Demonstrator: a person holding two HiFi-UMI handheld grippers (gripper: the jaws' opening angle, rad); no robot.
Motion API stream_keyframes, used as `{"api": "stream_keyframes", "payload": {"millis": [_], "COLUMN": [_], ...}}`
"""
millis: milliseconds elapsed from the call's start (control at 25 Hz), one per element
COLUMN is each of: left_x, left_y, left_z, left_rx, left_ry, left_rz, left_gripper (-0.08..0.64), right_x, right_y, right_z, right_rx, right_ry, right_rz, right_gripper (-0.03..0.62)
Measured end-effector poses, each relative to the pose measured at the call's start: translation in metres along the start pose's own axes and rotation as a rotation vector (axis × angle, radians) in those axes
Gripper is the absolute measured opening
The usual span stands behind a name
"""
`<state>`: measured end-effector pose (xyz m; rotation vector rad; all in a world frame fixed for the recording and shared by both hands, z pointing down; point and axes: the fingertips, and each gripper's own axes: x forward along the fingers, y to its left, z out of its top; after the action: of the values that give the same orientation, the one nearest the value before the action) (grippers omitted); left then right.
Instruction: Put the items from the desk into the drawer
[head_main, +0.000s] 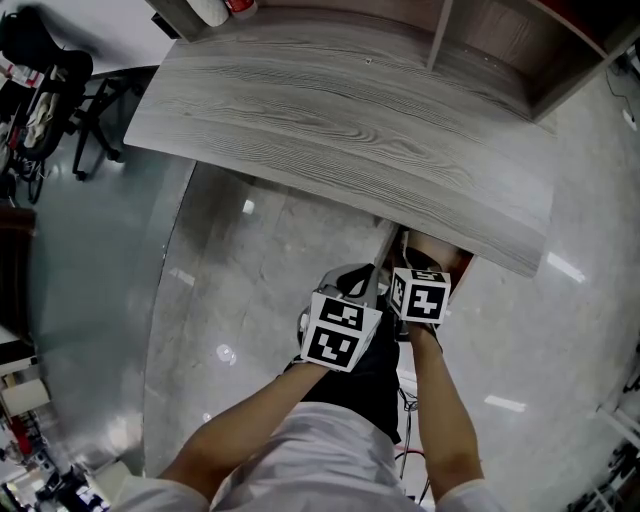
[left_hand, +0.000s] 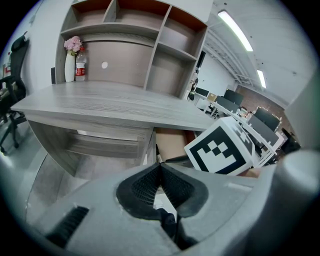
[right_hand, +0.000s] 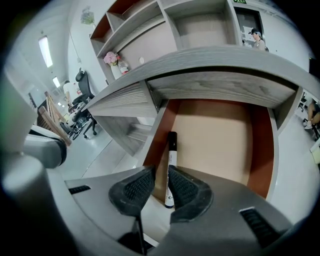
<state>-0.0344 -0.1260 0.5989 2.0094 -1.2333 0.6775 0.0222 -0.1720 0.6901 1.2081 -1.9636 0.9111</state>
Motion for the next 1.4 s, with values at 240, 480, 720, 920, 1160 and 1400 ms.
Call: {"api": "stream_keyframes", "payload": {"millis": [240, 480, 720, 920, 1160, 1400], "left_x": [-0.002, -0.011, -0.028, -0.044, -0.063, -0.085], "left_y": [-0.006, -0.016, -0.026, -0.039, -0.062, -0.082], "left_z": [0.005, 0.019, 0.029, 0.036, 0.045, 0.055], "left_rx": [0.001, 0.022, 0.032, 0.03, 0.043, 0.063], "left_ry": [-0.012, -0.051, -0.079, -0.115, -0.149, -0.189], "left_rz": [-0.012, -0.034, -0.055, -0.087, -0.125, -0.15], "left_gripper": [0.003, 0.003, 0.003, 0.003, 0.003, 0.003], "right_x": [-0.016, -0.05, -0.095, -0.134, -0.181, -0.22], "right_y": [0.004, 0.012, 0.028, 0.031, 0.036, 0.048], "right_z": [0.004, 0.014, 0.021, 0.03, 0.037, 0.047], "right_rx": [0.002, -0.008, -0.036, 0.001, -0.01, -0.037], "right_ry": [-0.02, -0.07, -0.112, -0.179, -0.256, -0.331], "right_rz": [0.004, 0.006, 0.016, 0.01, -0.005, -0.001], "right_gripper": [0.069, 0.054, 0.044, 0.035, 0.025, 0.015]}}
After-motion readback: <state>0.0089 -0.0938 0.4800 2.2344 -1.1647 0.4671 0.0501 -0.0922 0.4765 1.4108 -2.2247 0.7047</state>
